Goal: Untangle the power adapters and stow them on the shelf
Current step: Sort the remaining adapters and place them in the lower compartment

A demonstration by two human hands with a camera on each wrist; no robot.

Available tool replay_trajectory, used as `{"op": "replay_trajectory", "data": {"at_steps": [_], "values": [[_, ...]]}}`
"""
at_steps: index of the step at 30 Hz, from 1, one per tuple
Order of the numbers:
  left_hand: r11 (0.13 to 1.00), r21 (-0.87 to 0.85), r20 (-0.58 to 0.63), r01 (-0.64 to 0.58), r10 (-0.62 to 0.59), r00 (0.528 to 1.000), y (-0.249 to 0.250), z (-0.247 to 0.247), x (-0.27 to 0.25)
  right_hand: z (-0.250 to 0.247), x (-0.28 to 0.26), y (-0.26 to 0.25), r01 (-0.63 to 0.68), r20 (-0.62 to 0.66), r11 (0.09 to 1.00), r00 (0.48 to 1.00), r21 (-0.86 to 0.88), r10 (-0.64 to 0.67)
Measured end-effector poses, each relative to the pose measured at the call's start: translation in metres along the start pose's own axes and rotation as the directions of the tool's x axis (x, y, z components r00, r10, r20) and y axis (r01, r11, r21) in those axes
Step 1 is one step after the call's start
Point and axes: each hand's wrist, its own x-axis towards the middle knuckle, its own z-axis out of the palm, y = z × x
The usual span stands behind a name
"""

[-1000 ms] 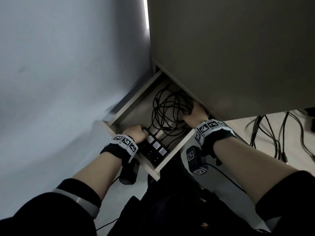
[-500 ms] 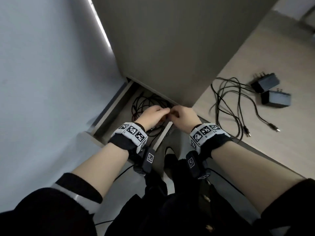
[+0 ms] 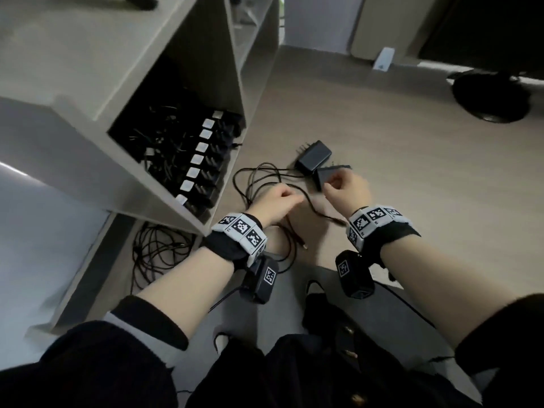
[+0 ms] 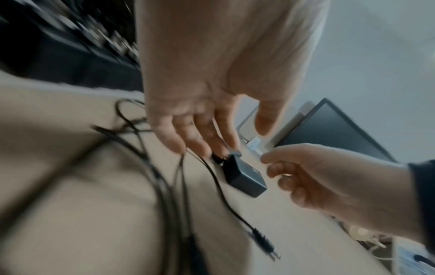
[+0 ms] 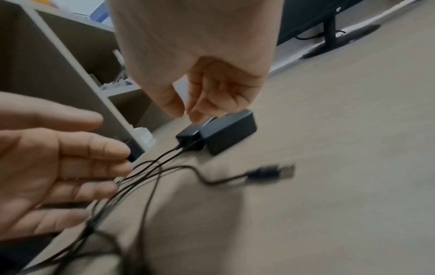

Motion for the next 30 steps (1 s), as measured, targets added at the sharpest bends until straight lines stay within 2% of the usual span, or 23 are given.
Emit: {"op": "replay_trajectory", "data": {"at_steps": [3,5,7,10,13,16,20,22,25,27,30], "values": [[0.989,0.148,-0.269,-0.022,0.062,0.961,0.025,0.019,0.037,-0.026,0.032,0.028,-0.047,0.039,0.995,0.998,-0.089,0.051],[0.966,0.259,-0.368,-0.024,0.121,0.922,0.035,0.024,0.054,-0.035,0.044,0.037,-0.014,0.102,0.982,0.994,-0.189,0.033],[0.934,0.357,-0.422,0.024,0.138,0.896,0.045,0.029,0.067,-0.04,0.057,0.045,0.037,0.171,0.962,0.985,-0.27,0.01],[0.85,0.515,-0.431,0.11,0.147,0.89,0.049,0.034,0.08,-0.035,0.065,0.046,0.174,0.308,0.942,0.948,-0.287,-0.082],[0.836,0.516,-0.414,0.186,0.054,0.908,0.047,0.041,0.095,-0.025,0.07,0.049,0.294,0.38,0.919,0.907,-0.264,-0.181],[0.839,0.484,-0.422,0.248,-0.024,0.906,0.047,0.042,0.102,-0.021,0.072,0.054,0.308,0.354,0.925,0.909,-0.22,-0.219],[0.805,0.545,-0.435,0.236,0.031,0.9,0.05,0.04,0.107,-0.023,0.079,0.056,0.312,0.367,0.943,0.896,-0.12,-0.25],[0.809,0.549,-0.46,0.212,0.081,0.884,0.051,0.035,0.106,-0.025,0.086,0.052,0.238,0.413,0.971,0.887,-0.023,-0.207],[0.865,0.47,-0.531,0.175,0.119,0.839,0.053,0.024,0.1,-0.025,0.098,0.045,-0.036,0.515,0.96,0.849,0.278,-0.117],[0.916,0.391,-0.49,0.095,0.12,0.863,0.055,0.019,0.097,-0.023,0.103,0.04,-0.196,0.549,0.896,0.834,0.398,-0.062],[0.9,0.437,-0.313,-0.012,0.165,0.935,0.058,0.023,0.098,-0.024,0.11,0.029,-0.371,0.6,0.773,0.8,0.515,-0.016]]}}
